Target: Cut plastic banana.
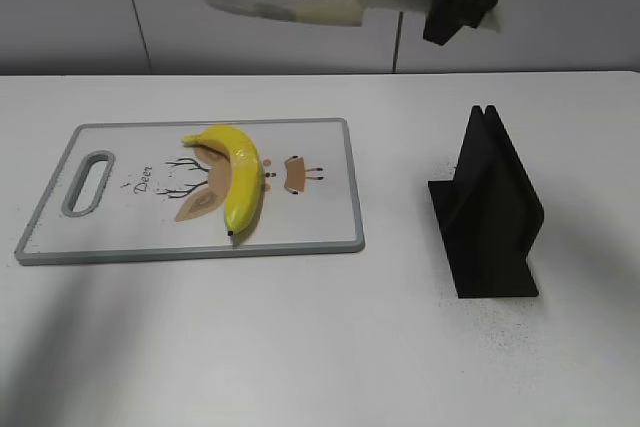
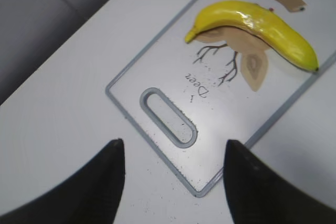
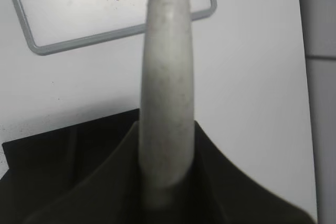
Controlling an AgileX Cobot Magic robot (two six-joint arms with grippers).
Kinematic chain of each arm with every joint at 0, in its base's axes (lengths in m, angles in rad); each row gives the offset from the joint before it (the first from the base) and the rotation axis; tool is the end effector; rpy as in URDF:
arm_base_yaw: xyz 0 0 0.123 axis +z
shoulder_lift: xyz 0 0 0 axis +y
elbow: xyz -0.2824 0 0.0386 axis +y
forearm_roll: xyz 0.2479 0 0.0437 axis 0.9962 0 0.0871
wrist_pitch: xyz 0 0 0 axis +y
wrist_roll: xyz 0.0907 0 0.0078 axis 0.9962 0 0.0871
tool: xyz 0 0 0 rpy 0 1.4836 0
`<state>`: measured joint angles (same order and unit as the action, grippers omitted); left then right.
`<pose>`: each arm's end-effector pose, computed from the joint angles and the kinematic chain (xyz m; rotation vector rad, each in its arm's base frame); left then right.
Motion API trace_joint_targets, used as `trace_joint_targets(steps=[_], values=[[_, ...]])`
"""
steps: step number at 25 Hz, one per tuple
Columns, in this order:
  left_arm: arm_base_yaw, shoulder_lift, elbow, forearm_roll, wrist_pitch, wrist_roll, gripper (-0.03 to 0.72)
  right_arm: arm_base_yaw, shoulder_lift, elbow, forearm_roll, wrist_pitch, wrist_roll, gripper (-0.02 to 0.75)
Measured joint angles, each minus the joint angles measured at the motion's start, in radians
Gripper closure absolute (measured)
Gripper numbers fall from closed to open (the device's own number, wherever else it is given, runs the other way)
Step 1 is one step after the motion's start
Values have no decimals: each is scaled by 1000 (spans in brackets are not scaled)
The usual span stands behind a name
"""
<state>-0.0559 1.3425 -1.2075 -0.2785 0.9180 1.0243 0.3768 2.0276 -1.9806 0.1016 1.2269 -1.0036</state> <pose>0.2755 -0.0353 0.3446 1.1693 2.1935 0.0577 0.4086 0.1710 0.3074 -1.7312 2.1305 -0.0309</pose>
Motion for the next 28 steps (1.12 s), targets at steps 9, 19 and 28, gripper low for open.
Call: trace_joint_targets(steps=[9, 19, 28], values=[[-95, 269, -245, -58, 31, 287, 109, 0, 94, -44, 79, -1, -279, 576], [-122, 419, -268, -166, 42, 432, 111, 2, 151, -52, 209, -2, -371, 577], [-123, 471, -274, -244, 44, 466, 220, 2, 214, -76, 259, -4, -374, 577]])
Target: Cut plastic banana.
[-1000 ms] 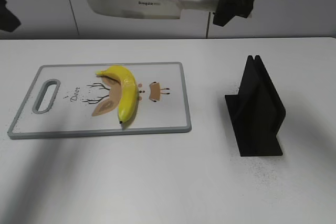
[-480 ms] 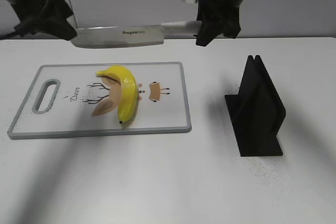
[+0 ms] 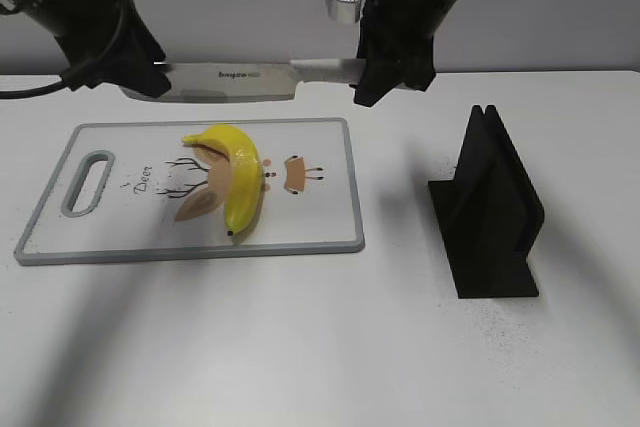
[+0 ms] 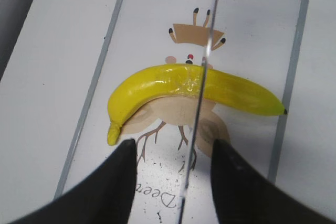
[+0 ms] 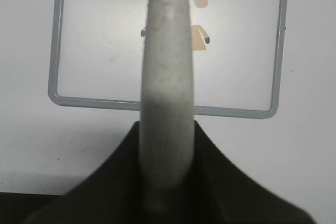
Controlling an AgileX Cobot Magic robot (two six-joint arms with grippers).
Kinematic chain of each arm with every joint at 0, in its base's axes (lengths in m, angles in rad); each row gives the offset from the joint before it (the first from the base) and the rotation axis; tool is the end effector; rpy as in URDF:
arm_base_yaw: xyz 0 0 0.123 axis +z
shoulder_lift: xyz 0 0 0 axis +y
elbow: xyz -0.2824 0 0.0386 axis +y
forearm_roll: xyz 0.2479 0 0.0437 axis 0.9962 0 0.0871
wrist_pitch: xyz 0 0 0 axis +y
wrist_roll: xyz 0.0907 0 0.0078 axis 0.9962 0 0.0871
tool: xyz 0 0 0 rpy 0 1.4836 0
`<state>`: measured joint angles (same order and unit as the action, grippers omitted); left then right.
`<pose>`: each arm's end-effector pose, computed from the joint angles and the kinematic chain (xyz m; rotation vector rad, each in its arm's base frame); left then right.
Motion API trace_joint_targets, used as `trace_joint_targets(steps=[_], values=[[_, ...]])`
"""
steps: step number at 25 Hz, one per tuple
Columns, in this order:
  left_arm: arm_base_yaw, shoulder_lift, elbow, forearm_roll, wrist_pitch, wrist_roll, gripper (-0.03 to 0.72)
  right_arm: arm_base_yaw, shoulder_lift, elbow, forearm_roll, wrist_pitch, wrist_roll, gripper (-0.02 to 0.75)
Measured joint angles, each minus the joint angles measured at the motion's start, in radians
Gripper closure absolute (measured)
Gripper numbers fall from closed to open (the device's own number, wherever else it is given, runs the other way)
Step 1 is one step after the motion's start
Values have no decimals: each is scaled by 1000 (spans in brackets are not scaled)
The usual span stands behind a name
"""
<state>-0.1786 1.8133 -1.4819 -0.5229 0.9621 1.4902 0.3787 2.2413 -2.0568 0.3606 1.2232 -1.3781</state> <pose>0.3758 -0.1058 0.2731 1.6928 1.9210 -0.2136 0.4352 0.2057 0.2350 -2.0388 1.8353 0.2658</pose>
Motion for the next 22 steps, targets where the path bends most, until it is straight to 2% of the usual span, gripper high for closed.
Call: trace_joint_targets(steps=[2, 6, 7, 11, 22], values=[[0, 7, 0, -3, 0, 3, 289, 0, 3, -3, 1, -1, 0, 577], [0, 12, 0, -3, -1, 4, 589, 0, 3, -17, 1, -4, -1, 577], [0, 12, 0, -3, -2, 5, 631, 0, 3, -22, 1, -7, -1, 577], [0, 32, -1, -4, -10, 11, 674, 0, 3, -35, -7, -22, -14, 577], [0, 214, -2, -12, -99, 20, 675, 0, 122, -38, -16, -81, -12, 577]])
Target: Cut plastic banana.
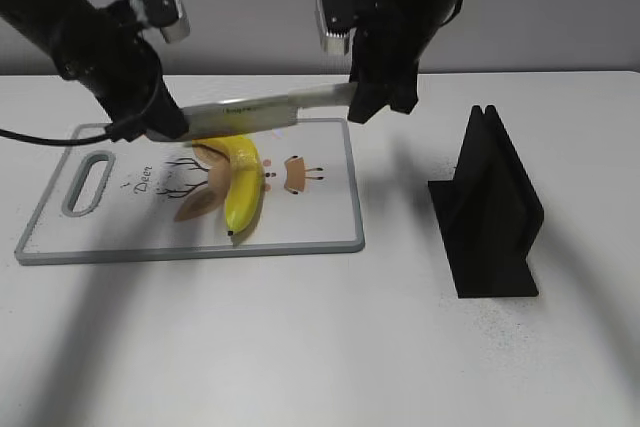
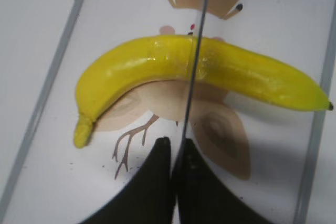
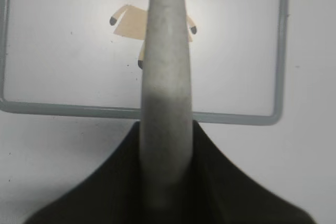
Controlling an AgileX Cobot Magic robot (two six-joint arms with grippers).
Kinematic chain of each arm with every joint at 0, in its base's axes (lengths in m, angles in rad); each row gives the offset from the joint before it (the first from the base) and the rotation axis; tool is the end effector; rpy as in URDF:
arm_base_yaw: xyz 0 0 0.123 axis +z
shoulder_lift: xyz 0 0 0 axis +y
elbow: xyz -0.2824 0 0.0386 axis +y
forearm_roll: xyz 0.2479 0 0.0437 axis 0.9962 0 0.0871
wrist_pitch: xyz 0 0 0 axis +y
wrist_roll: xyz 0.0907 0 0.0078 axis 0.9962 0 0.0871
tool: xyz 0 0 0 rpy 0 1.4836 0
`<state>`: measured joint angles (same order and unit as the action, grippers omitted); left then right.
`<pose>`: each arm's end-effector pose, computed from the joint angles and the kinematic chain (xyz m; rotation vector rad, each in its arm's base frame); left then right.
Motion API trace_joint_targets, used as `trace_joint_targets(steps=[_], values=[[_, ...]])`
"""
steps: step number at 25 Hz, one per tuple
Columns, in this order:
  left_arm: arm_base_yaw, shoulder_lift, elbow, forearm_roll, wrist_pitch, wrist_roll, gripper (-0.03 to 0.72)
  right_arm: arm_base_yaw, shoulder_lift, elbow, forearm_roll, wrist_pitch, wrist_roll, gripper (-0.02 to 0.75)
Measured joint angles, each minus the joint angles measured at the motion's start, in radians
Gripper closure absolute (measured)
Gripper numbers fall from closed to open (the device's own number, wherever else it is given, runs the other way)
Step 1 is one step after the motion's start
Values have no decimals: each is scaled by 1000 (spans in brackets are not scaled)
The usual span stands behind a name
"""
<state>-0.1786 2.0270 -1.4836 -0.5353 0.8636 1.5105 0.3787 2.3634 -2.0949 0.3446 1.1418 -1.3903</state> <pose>0.4076 -0.1095 0.1892 1.7014 2.0454 -0.2726 0.4560 0.2116 0.1866 -2.0386 1.8574 0.2369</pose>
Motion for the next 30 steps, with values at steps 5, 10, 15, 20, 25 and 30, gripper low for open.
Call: trace_joint_targets(steps=[5, 10, 15, 20, 25, 30], values=[[1, 120, -18, -26, -14, 12, 671, -7, 100, -13, -2, -8, 17, 577], [5, 135, -29, -33, 0, 12, 669, -6, 102, -22, -6, -2, 26, 575], [2, 103, -20, -29, -14, 10, 669, -5, 91, -21, -6, 6, 29, 575], [-4, 48, -1, -13, -10, 5, 669, -3, 55, -11, -12, 36, 41, 576], [-5, -58, 0, 0, 16, 4, 670, -2, -27, -11, -11, 54, 49, 576], [-5, -137, 0, 4, 30, 0, 671, 0, -87, -11, -9, 60, 50, 576]])
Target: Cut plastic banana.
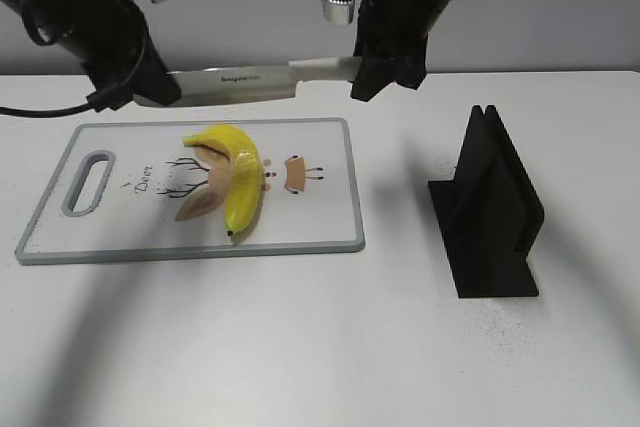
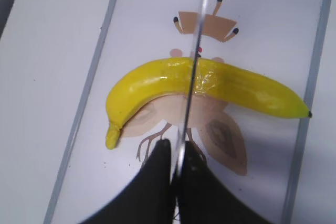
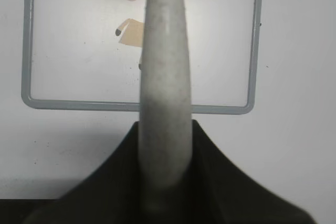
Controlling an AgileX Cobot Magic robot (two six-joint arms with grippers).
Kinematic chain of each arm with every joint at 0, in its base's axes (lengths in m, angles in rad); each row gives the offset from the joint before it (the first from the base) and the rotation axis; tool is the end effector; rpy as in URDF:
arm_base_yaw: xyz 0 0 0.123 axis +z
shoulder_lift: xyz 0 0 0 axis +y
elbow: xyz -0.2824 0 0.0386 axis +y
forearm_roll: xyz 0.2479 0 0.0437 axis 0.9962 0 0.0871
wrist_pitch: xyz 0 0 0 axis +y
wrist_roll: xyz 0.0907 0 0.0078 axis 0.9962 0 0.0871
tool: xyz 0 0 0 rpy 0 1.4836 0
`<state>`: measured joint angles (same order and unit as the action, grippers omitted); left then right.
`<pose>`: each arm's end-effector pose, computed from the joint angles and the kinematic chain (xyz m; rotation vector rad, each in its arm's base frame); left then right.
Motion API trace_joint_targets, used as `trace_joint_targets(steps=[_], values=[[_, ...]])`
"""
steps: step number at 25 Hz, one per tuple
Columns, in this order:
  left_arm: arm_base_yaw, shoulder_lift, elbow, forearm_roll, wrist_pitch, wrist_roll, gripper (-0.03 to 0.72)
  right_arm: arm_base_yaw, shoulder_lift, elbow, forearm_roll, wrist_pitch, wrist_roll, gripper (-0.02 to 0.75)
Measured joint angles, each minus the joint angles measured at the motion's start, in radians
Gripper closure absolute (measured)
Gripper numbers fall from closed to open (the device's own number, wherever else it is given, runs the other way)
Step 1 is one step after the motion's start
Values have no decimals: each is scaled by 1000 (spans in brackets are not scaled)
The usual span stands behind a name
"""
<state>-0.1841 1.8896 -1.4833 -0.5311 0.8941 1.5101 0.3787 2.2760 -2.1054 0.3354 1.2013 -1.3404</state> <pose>0.3915 -0.1095 0.2452 1.6878 1.9405 -0.2043 0.4451 0.2072 0.2313 -1.9984 1.8603 0.2214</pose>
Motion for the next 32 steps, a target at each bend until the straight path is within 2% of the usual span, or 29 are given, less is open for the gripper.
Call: trace_joint_targets(steps=[5, 7, 9, 14, 15, 18, 20, 22, 25, 29, 32], values=[[0, -23, 0, -3, 11, -2, 669, 0, -20, -1, 0, 4, 0, 576], [0, -23, 0, -10, 7, -7, 629, 0, -20, -1, 0, 8, 2, 576], [0, -25, 0, -25, -3, -15, 535, 0, -20, -1, 3, 11, 12, 576], [0, -28, 0, -49, -40, -64, 151, 0, -20, -1, 3, 12, 24, 576], [0, -29, 0, -50, -63, -92, 107, 0, -20, -1, 3, 12, 24, 576], [1, -42, 0, -52, -114, -188, 57, 0, -20, -1, 3, 11, 30, 576], [1, -62, 0, -50, -127, -265, 48, 0, -20, -1, 4, 7, 38, 576], [1, -88, 0, -20, -158, -395, 48, 0, -20, -1, 2, 12, 56, 576], [7, -127, -14, 106, -168, -639, 49, 0, -27, 0, -1, 14, 119, 576], [49, -140, -98, 285, -47, -965, 55, 0, -75, 0, -1, 15, 196, 577], [99, -142, -173, 361, 100, -1144, 69, 0, -112, 0, -4, 16, 331, 577]])
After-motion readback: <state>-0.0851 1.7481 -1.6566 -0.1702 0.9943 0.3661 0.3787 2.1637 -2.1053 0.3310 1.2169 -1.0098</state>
